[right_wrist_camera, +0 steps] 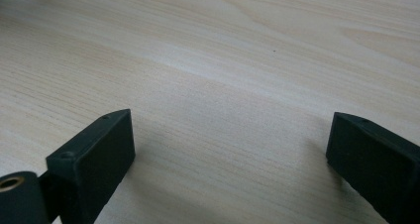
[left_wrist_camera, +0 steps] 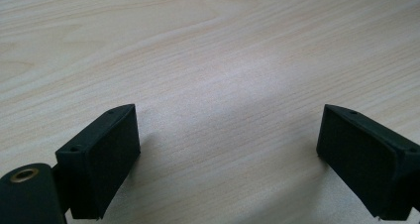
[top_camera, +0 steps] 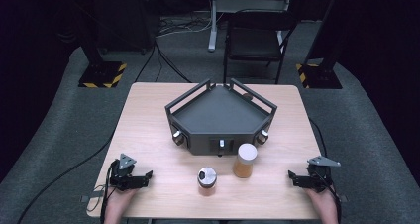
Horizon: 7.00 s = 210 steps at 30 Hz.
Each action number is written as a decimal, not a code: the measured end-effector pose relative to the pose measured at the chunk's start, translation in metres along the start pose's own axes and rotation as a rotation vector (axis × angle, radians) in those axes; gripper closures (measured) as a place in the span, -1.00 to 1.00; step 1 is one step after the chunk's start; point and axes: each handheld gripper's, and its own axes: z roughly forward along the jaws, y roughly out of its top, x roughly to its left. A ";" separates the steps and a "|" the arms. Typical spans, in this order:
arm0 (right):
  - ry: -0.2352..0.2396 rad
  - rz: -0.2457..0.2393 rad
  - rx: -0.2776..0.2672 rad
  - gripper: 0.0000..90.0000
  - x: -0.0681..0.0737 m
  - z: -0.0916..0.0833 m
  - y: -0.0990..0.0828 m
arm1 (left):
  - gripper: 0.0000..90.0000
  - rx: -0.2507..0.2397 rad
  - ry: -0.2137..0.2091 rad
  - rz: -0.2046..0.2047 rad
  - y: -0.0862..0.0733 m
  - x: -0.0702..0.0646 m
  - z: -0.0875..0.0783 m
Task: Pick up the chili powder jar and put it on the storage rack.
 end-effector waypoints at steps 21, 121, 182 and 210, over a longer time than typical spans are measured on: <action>0.010 -0.010 0.003 -0.95 -0.001 0.000 0.000 | -0.83 0.001 -0.009 0.008 0.003 0.000 0.003; 0.014 -0.015 0.004 -0.96 -0.001 0.000 0.000 | -0.86 -0.073 -0.296 0.243 0.027 -0.036 -0.001; 0.016 -0.018 0.005 -0.96 0.000 0.000 0.001 | -0.84 -0.154 -0.490 0.313 0.039 -0.090 0.020; 0.018 -0.020 0.004 -0.96 0.000 0.000 0.000 | -0.37 -0.201 -0.500 0.310 0.030 -0.111 0.048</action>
